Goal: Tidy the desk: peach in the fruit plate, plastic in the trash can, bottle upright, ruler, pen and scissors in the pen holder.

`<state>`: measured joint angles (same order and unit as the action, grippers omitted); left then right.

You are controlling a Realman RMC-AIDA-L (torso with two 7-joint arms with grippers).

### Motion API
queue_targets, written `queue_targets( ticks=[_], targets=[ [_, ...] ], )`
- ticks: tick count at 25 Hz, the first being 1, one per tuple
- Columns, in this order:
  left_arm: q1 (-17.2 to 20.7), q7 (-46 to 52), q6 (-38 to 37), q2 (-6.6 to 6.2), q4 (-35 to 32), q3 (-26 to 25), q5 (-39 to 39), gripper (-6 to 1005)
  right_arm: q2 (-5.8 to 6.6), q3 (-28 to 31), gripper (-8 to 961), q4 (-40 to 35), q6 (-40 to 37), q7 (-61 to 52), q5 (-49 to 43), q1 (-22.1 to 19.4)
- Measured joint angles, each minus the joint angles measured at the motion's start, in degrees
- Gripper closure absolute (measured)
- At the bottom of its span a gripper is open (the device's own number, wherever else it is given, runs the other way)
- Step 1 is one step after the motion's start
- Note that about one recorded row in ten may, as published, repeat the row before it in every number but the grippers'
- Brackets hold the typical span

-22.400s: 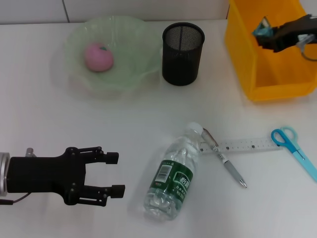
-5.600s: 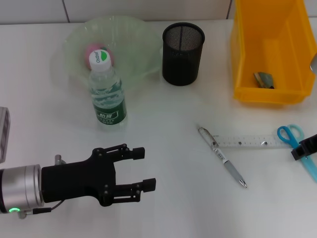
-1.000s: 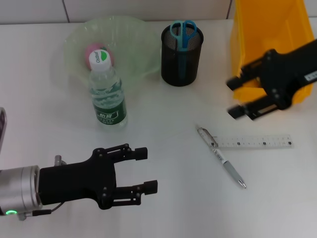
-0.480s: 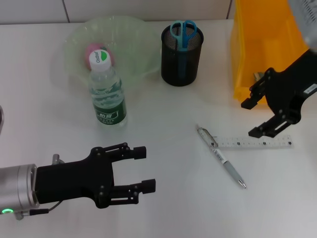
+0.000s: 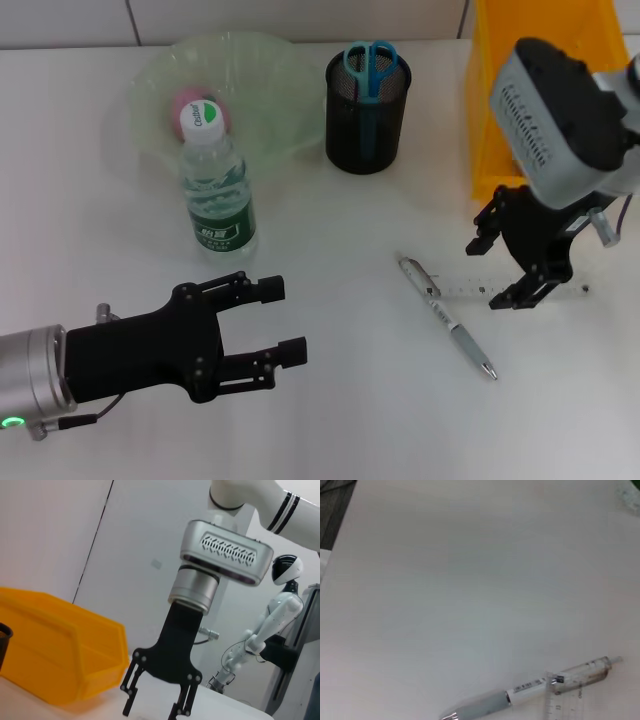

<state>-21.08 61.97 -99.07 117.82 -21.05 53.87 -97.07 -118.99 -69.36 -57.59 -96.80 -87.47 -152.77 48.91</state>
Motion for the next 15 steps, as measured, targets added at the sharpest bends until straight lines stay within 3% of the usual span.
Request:
queue_targets(
  ticks=[15],
  targets=[
    [-0.1,0.3,0.4,0.30,0.1,-0.2,0.0,197,-0.43,-2.7,291,11.3,10.5,0.6,0.2,3.1]
  ],
)
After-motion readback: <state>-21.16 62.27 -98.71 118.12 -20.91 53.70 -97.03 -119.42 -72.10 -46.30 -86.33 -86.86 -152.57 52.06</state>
